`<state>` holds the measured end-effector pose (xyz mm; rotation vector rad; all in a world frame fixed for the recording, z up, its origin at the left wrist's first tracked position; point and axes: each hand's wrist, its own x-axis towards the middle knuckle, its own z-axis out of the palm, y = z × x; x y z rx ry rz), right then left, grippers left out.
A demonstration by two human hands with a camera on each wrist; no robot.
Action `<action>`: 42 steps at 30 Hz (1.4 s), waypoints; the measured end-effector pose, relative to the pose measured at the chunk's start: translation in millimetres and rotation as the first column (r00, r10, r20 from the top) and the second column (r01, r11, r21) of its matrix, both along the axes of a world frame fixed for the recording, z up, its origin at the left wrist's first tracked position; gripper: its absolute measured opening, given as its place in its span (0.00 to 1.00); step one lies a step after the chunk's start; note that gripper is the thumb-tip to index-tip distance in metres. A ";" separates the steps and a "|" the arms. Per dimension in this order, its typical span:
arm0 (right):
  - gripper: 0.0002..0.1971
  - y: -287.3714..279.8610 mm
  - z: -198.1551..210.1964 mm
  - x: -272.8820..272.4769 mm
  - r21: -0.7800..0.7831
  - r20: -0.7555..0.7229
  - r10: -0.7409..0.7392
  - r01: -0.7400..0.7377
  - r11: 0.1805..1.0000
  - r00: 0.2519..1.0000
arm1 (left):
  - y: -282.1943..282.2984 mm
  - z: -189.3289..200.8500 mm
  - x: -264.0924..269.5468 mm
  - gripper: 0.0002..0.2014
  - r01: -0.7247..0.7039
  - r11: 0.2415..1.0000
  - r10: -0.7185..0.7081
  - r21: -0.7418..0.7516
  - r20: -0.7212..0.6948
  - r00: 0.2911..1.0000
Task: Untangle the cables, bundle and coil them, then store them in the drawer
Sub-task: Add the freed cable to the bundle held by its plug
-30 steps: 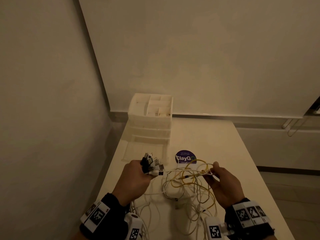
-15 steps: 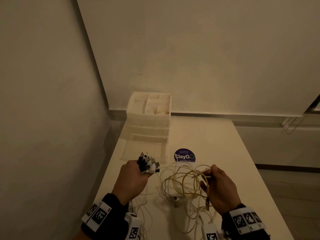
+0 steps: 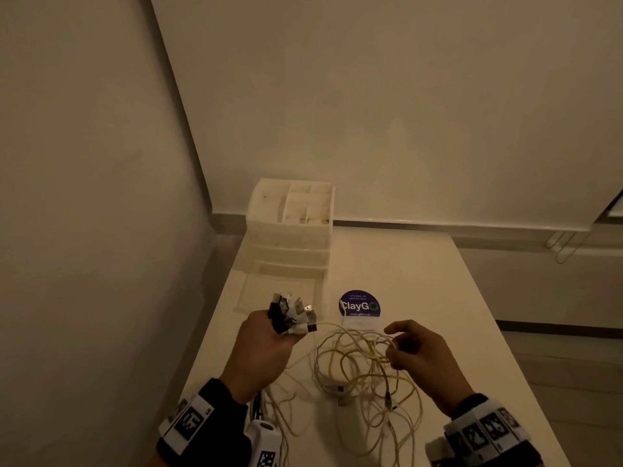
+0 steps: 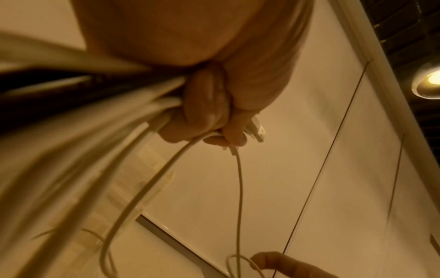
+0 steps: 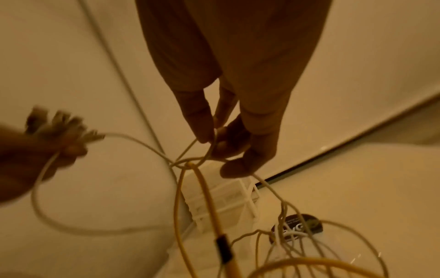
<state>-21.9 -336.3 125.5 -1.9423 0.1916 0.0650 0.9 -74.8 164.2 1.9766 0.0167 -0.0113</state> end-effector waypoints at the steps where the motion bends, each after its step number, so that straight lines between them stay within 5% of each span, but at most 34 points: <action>1: 0.15 2.1 -2.0 -0.4 -0.132 0.048 0.030 -0.024 0.991 0.998 | -2.1 -0.1 -0.4 0.09 0.014 1.000 -0.014 -0.011 -0.005 1.000; 6: 0.17 16.5 -10.7 0.0 -0.541 0.176 0.300 -0.162 0.825 0.938 | -10.6 6.9 -1.2 0.10 0.029 0.988 -0.032 -0.152 -0.020 0.999; 12: 0.07 20.8 -26.6 -6.0 -0.582 0.217 0.389 -0.201 0.788 0.895 | -11.6 12.8 -1.0 0.12 0.010 0.971 -0.018 -0.240 -0.031 0.999; 16: 0.09 34.8 -36.2 -18.3 -0.555 0.221 0.398 -0.220 0.802 0.890 | -13.0 14.1 -2.5 0.09 0.013 0.964 -0.030 -0.265 -0.058 0.998; 22: 0.08 60.4 -42.1 -3.7 -0.566 0.042 0.225 -0.163 0.808 0.973 | -13.5 10.4 -1.1 0.07 0.008 0.962 -0.036 -0.274 -0.096 0.995; 25: 0.04 57.4 -37.7 -3.9 -0.378 0.047 0.149 -0.120 0.918 0.988 | -8.5 6.1 -0.1 0.05 0.036 0.986 -0.039 -0.164 -0.018 0.999; 27: 0.06 53.1 -23.7 -9.8 0.029 -0.027 0.081 -0.080 0.996 0.996 | -4.0 1.5 1.1 0.04 0.025 0.997 -0.024 -0.068 0.012 1.000; 29: 0.11 46.1 -9.7 -16.1 0.405 -0.120 0.038 0.014 0.914 0.992 | 1.3 -2.4 3.8 0.06 -0.029 0.998 0.030 -0.058 0.010 0.999; 31: 0.14 35.1 -2.8 -19.9 0.593 -0.164 -0.052 0.141 0.793 0.985 | 6.8 -4.5 7.2 0.05 -0.075 0.996 0.075 -0.050 0.012 0.997; 37: 0.15 14.6 -11.1 -21.6 0.629 -0.194 -0.294 0.349 0.695 0.936 | 2.3 -11.2 10.6 0.05 -0.110 0.988 0.109 -0.113 -0.010 0.994; 42: 0.09 30.3 -2.6 -26.2 0.665 -0.210 -0.185 0.279 0.693 0.960 | -30.8 -20.6 -5.2 0.02 0.200 0.976 -0.206 -0.084 -0.075 0.976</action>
